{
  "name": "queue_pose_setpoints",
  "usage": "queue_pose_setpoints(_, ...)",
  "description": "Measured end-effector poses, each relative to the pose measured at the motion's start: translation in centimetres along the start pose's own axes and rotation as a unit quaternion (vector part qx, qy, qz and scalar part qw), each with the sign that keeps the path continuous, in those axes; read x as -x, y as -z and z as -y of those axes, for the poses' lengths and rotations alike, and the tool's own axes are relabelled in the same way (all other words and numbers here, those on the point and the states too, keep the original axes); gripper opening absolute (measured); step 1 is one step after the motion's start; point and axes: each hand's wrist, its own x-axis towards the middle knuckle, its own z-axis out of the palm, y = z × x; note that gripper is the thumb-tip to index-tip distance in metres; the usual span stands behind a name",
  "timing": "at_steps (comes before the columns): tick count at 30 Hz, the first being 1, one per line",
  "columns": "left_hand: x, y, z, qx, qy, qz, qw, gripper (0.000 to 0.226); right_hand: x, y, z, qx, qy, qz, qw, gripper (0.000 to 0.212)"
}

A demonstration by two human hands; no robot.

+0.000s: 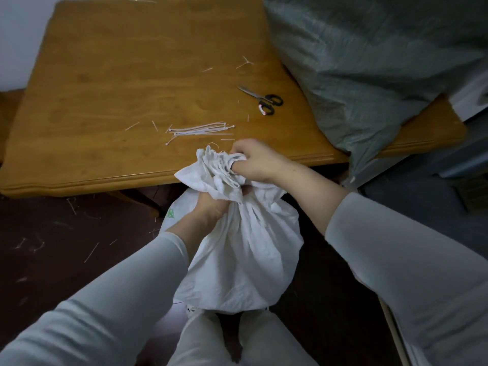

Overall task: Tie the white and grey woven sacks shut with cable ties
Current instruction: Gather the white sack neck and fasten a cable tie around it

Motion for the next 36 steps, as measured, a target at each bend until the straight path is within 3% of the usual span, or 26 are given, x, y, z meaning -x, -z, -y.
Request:
queue_pose_setpoints(4,-0.1,-0.3,-0.1,0.036,-0.023,-0.018,0.999,0.046,1.4,4.9,-1.5,-0.208,0.017,-0.043,0.977,0.049)
queue_pose_setpoints(6,-0.3,-0.2,0.0,0.020,-0.022,-0.017,0.999,0.048,2.5,7.0,-3.9,-0.151,-0.006,-0.022,0.988,0.086)
queue_pose_setpoints(8,-0.5,-0.2,0.2,0.039,-0.006,-0.018,0.999,0.053,3.8,6.9,-6.3,-0.049,-0.108,0.058,0.991,0.118)
queue_pose_setpoints(9,-0.4,-0.2,0.2,0.053,0.005,-0.019,0.998,0.054,4.3,5.9,-7.2,-0.041,-0.151,0.072,0.985,0.116)
queue_pose_setpoints(10,-0.4,-0.3,0.2,0.063,0.008,-0.018,0.998,0.046,4.4,4.6,-7.9,-0.073,-0.169,0.057,0.981,0.099)
queue_pose_setpoints(12,-0.4,-0.5,0.0,0.057,0.004,-0.010,0.998,0.028,3.7,2.2,-8.1,-0.205,-0.159,-0.032,0.965,0.041)
queue_pose_setpoints(13,-0.5,-0.5,0.0,0.045,-0.002,-0.009,0.999,0.027,3.3,1.2,-7.6,-0.238,-0.152,-0.063,0.957,0.024)
queue_pose_setpoints(16,-0.8,-0.2,-0.3,-0.009,-0.002,-0.003,1.000,0.020,2.1,-0.5,-6.0,-0.209,-0.128,-0.084,0.966,0.021)
queue_pose_setpoints(18,-1.1,-0.2,-0.3,0.000,0.000,0.023,1.000,0.029,1.8,-1.3,-5.3,-0.219,-0.122,-0.069,0.966,0.021)
queue_pose_setpoints(23,-1.1,-0.4,-0.7,-0.034,-0.042,-0.004,0.999,0.018,2.1,-2.0,-3.8,-0.384,-0.142,0.020,0.912,0.030)
queue_pose_setpoints(25,-0.9,-0.6,-1.2,-0.031,-0.047,-0.013,0.998,0.018,2.3,-1.2,-3.9,-0.347,-0.122,0.008,0.930,0.028)
queue_pose_setpoints(27,-1.0,-0.9,-1.4,-0.003,-0.040,-0.020,0.999,0.021,2.4,-0.5,-4.4,-0.215,-0.074,-0.031,0.973,0.014)
queue_pose_setpoints(28,-1.0,-0.8,-1.6,0.004,-0.039,-0.033,0.999,0.024,2.3,-0.1,-4.9,-0.178,-0.057,-0.042,0.981,0.022)
queue_pose_setpoints(30,-1.0,-0.9,-2.0,0.001,-0.045,-0.047,0.998,0.025,2.4,0.1,-6.2,-0.163,-0.032,-0.018,0.986,0.100)
queue_pose_setpoints(31,-0.9,-1.0,-2.2,-0.009,-0.049,-0.051,0.997,0.023,2.5,-0.1,-6.6,-0.173,-0.027,0.015,0.984,0.125)
queue_pose_setpoints(33,-0.5,-1.7,-2.6,-0.051,-0.050,-0.033,0.997,0.030,2.8,-1.0,-6.4,-0.183,-0.009,0.060,0.981,0.141)
queue_pose_setpoints(35,-0.2,-1.9,-2.4,-0.082,-0.040,-0.023,0.996,0.049,2.2,-2.4,-6.0,-0.204,0.013,0.057,0.977,0.141)
queue_pose_setpoints(36,-0.1,-1.7,-2.1,-0.074,-0.012,-0.032,0.997,0.047,1.8,-3.0,-5.5,-0.227,0.016,0.047,0.973,0.137)
